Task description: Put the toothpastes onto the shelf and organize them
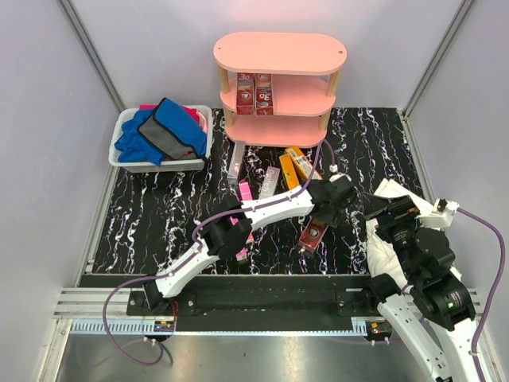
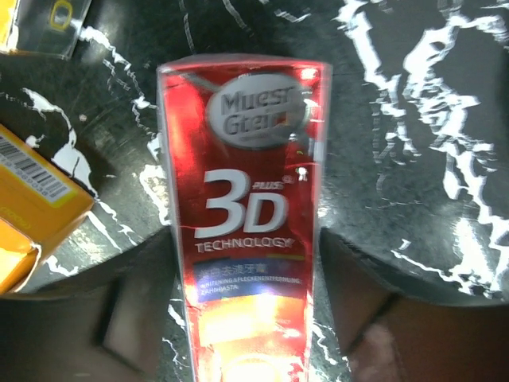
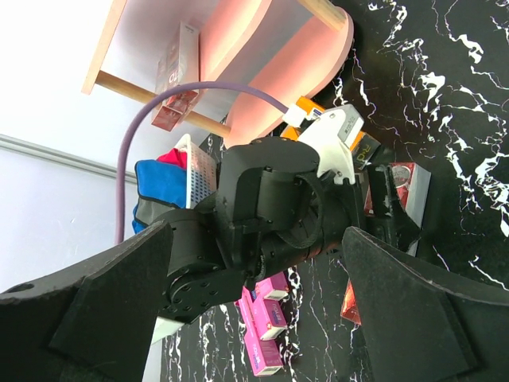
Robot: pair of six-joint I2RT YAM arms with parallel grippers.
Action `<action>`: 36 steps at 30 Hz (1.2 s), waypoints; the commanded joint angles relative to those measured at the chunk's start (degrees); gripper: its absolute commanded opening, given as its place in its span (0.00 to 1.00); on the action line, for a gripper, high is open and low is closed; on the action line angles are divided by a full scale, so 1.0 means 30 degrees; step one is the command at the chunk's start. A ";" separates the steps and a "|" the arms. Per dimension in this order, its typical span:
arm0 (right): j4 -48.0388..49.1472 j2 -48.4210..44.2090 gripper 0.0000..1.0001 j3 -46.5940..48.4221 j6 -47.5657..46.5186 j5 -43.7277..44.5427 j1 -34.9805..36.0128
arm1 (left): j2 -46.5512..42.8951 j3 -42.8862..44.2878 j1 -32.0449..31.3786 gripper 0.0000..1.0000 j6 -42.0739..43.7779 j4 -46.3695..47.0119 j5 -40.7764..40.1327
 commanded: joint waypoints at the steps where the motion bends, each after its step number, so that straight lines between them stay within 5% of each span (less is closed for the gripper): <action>1: 0.0044 -0.0016 0.98 0.0712 -0.0167 0.0403 0.0029 | 0.0107 0.0682 -0.0020 0.62 -0.0131 -0.0394 -0.0581; 10: -0.0103 0.0131 0.98 0.0917 -0.0371 0.0081 0.0030 | -0.3052 -0.2854 0.0097 0.51 -0.0160 0.1858 -0.0700; 22: -0.0016 0.1800 0.98 0.1562 -0.1162 -0.1208 0.0058 | -1.1957 -1.1410 0.1559 0.50 -0.1300 1.0256 0.3193; 27: 0.0860 0.2620 0.99 0.1037 -0.1075 -0.2291 0.0029 | -1.6030 -1.7122 0.4132 0.49 -0.4520 1.5595 0.7259; 36: 0.3849 0.6015 1.00 0.0098 -0.1805 -0.5951 0.0030 | -2.1101 -2.7437 0.8498 0.50 -1.2575 2.6082 0.9378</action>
